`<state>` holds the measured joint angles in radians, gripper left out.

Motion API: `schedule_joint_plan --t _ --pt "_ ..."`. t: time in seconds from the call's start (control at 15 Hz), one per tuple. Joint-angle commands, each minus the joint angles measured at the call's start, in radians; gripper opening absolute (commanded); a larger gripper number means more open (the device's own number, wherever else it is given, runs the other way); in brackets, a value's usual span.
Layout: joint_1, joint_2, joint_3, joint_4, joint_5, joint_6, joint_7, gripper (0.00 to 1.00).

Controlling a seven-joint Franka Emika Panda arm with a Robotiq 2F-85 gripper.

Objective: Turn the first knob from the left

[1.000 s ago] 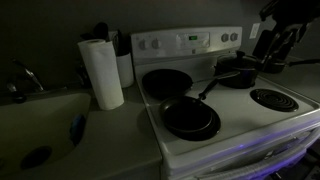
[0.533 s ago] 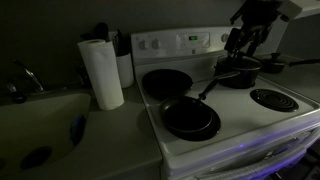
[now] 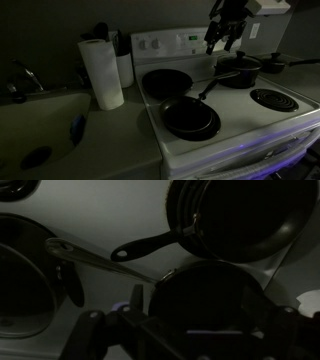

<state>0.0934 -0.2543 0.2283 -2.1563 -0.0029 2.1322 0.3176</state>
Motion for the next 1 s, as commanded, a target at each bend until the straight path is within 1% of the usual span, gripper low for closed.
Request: schedule_joint_plan --t 0.0,0.07,0.27,0.6,0.8,0.93 --pt "0.011 0.001 -0.01 0.002 -0.003 -0.002 0.002 1.0" --pt "0.011 0.005 -0.01 -0.009 -0.001 0.036 0.01 1.0" --pt "0.007 0.068 -0.002 0.015 -0.026 0.152 0.016 1.0" --pt "0.009 0.206 0.007 0.08 -0.151 0.369 0.037 1.0" --pt "0.029 0.289 -0.004 0.139 -0.208 0.453 0.044 1.0" --pt "0.049 0.343 -0.011 0.193 -0.224 0.481 0.029 1.0"
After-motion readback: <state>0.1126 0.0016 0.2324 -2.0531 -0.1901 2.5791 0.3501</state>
